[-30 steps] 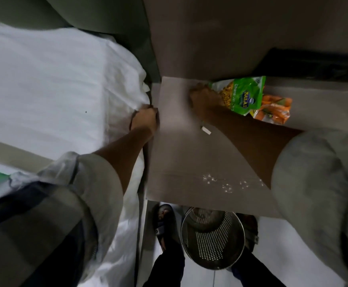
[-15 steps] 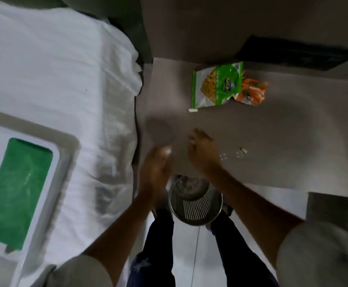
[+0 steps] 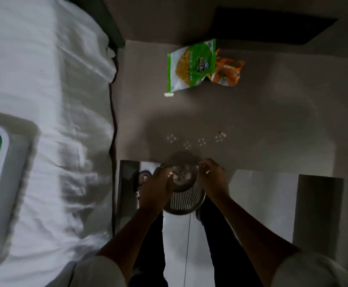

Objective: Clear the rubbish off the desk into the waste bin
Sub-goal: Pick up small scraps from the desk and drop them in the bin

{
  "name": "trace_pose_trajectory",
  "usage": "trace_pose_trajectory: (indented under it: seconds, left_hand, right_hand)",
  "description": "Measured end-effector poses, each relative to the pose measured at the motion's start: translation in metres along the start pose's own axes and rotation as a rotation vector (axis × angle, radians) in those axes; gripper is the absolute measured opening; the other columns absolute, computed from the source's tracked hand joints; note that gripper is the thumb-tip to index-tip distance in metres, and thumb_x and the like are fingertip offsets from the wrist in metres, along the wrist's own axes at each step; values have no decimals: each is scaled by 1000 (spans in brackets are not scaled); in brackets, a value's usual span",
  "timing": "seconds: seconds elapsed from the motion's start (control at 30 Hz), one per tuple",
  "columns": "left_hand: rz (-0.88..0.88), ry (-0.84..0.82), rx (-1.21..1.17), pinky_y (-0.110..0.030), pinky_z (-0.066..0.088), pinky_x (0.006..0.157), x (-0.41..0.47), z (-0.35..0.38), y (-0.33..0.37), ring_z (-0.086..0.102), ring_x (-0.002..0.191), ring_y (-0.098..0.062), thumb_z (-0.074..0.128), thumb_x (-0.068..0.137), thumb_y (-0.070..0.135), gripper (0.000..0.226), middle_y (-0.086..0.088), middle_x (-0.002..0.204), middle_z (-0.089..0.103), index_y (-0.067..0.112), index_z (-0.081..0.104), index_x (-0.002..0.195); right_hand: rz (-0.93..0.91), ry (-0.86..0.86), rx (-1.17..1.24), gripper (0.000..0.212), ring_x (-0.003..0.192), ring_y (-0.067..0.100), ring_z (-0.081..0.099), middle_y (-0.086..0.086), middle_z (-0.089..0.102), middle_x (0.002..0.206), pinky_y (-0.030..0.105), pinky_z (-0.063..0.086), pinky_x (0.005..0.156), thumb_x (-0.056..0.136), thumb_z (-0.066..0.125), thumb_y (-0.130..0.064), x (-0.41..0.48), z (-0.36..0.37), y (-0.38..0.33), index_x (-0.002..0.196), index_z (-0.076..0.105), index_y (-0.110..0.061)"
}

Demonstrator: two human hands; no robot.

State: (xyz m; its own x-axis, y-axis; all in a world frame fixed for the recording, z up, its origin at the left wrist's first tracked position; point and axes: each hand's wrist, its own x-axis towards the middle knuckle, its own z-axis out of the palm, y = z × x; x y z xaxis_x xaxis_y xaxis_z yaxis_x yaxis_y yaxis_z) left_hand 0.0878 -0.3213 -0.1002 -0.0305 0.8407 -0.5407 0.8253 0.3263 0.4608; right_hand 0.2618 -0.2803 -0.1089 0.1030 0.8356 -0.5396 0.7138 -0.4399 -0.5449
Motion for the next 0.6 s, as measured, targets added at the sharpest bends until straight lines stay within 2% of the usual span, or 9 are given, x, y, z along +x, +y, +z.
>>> trace_pose_trajectory:
  seconds: [0.07,0.13,0.2,0.3,0.37,0.4,0.43,0.5,0.6]
  left_hand:
    - [89,92,37,-27,52,66,12,-13,10,69,83,-19,51,96,30,21,-3,106,67,21,61,111]
    - [191,222,94,-32,55,60,45,-33,32,69,78,-26,61,92,29,17,-6,100,67,19,65,105]
    - [294,325,187,-38,56,58,92,-55,65,68,81,-32,69,85,30,24,-11,100,67,16,66,104]
    - [270,364,334,-42,53,71,160,-76,120,61,99,-35,69,81,40,52,-16,117,60,13,56,123]
    - [180,390,362,-44,47,83,195,-85,148,53,112,-35,63,83,41,63,-17,129,52,12,44,135]
    - [148,420,363,-44,45,85,209,-90,158,51,114,-35,60,83,37,62,-17,130,51,12,42,137]
    - [130,436,365,-44,44,86,222,-96,165,50,115,-35,57,82,34,59,-16,129,52,13,43,136]
    - [146,439,340,-45,44,86,239,-103,174,50,115,-36,54,82,28,48,-14,125,56,15,50,128]
    - [232,460,198,-44,48,81,236,-88,175,55,107,-36,53,84,22,33,-13,117,61,15,59,116]
  right_hand:
    - [22,70,38,9,66,19,66,6,73,80,31,58,58,91,58,-11,10,-20,2,90,67,-11]
    - [79,201,114,10,70,26,67,14,74,82,30,53,61,90,61,-12,43,-47,-8,94,68,-6]
    - [180,303,234,16,79,28,68,16,73,89,27,47,64,88,65,-19,93,-83,-24,95,66,-5]
    - [213,344,228,44,106,33,62,17,66,115,33,50,81,84,72,-32,163,-132,-46,117,57,-7]
    - [110,271,121,73,123,36,51,20,51,136,42,47,96,80,74,-33,194,-151,-63,140,38,-10]
    - [37,225,35,81,127,38,46,21,42,142,48,46,100,80,73,-31,208,-156,-72,146,29,-16]
    - [-40,204,-59,80,127,39,45,20,39,143,53,46,99,80,71,-31,219,-159,-80,147,28,-22]
    - [-120,239,-185,57,117,39,53,17,46,133,52,50,93,83,66,-35,232,-162,-89,136,45,-27]
    - [-78,344,-200,34,105,39,60,16,52,123,47,51,81,90,56,-32,222,-155,-72,121,57,-20]
